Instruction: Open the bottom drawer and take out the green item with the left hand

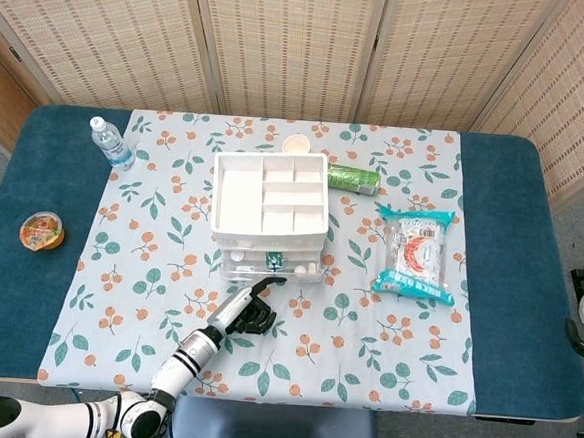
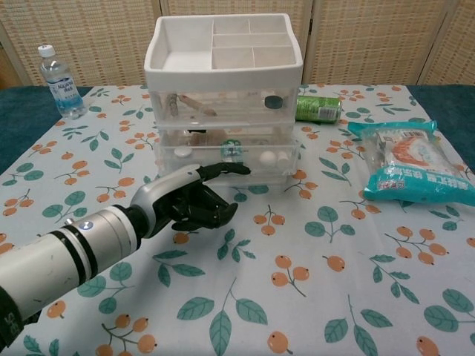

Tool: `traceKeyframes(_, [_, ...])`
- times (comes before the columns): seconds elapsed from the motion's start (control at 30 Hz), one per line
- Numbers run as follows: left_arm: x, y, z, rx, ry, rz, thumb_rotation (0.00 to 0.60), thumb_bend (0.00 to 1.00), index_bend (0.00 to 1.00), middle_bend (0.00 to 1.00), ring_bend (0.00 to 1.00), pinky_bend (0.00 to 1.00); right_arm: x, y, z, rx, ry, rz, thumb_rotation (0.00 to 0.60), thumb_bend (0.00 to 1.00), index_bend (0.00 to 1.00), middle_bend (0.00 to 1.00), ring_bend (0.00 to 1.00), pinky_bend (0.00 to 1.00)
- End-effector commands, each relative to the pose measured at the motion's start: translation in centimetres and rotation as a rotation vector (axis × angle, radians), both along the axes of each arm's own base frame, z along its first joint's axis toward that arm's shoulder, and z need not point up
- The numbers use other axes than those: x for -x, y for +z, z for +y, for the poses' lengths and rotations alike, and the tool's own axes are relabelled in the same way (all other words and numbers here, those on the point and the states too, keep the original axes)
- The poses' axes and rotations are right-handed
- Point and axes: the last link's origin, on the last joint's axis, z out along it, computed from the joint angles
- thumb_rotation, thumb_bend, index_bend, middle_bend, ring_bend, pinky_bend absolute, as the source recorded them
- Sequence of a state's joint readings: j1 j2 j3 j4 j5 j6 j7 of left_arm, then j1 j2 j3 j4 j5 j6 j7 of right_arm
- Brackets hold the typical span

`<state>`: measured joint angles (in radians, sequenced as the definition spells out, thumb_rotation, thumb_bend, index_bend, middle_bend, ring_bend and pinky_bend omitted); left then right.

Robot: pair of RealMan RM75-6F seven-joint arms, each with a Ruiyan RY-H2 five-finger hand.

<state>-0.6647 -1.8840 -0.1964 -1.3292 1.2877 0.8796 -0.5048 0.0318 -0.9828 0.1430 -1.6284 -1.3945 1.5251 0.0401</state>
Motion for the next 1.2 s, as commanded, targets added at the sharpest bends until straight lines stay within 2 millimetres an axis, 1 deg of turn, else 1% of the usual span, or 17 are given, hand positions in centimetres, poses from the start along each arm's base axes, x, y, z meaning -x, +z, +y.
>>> traceKeyframes(0.03, [0.0,0.0,-0.1,0.003,0.002,0.0,0.6,0.51,0.15,0.88,0.94,1.0,0.0,0.0,0.0,0.001,0.0,0.0,0.6,0.36,0.13,0.23,0.22,0.25])
traceKeyframes(0.53, [0.2,0.0,-0.9,0.032,-0.001,0.002,0.6,0.51,0.15,0.88,0.94,1.0,0.1,0.0,0.0,0.001,-0.003,0.0,0.6,0.36,0.13,0.23,0.22,0.25])
traceKeyframes(0.9, [0.2,0.4,-1.4,0.046,-0.007,-0.007,0.6,0.51,0.15,0.88,0.94,1.0,0.1,0.1,0.0,0.003,0.0,0.0,0.6,0.36,0.13,0.23,0.22,0.25])
traceKeyframes(1.03, [-0.1,0.8,-1.7,0.049,-0.021,-0.015,0.6,0.51,0.14,0.88,0.94,1.0,0.1,0.1,0.0,0.004,-0.001,0.001,0.6,0.36,0.13,0.23,0.22,0.25])
traceKeyframes(1.2, [-0.7,1.8,-2.4,0.059,-0.069,-0.015,0.6,0.51,0.15,0.87,0.94,1.0,0.0,0.1,0.1,0.005,0.0,0.002,0.6,0.36,0.13,0.23,0.22,0.25])
